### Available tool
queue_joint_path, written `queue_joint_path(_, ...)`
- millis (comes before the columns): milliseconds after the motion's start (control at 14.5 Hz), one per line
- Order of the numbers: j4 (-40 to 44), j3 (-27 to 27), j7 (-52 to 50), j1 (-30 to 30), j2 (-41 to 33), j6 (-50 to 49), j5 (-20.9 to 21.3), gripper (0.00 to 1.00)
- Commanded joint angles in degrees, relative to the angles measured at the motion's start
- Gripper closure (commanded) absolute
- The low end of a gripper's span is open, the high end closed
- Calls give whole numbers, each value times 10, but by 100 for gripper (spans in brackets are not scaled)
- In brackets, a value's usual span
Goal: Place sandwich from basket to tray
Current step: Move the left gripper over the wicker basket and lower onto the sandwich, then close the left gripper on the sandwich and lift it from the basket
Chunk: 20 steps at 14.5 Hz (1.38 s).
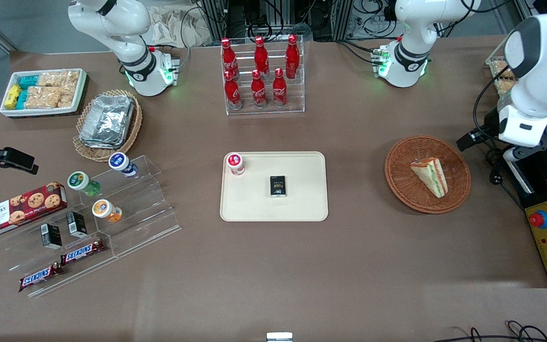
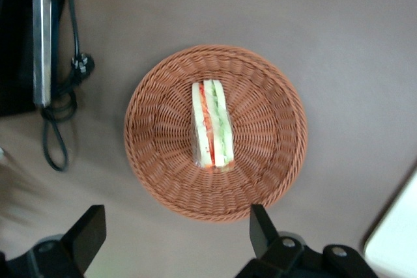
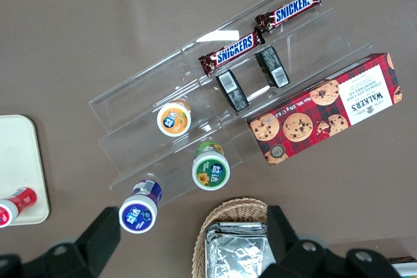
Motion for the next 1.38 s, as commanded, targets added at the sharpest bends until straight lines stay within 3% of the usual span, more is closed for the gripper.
queue_joint_path(0,-60,-6,-78,-3,5,72,-4,3)
queue_joint_path(207,-114,-6,-151,-6,20,169,-4,3)
queue_joint_path(966,-199,-6,-148,-13,128,377,13,1)
queue_joint_path(1034,-200,-6,-148,-13,134,386,13,5)
queue_joint_path(1103,-202,-6,-149,-13,137,389,13,34)
queue_joint_path(1172,-202,-5,-149,-10,135,389,12,97)
queue_joint_path(1310,-200,-5,-147,-8,138,387,12,100)
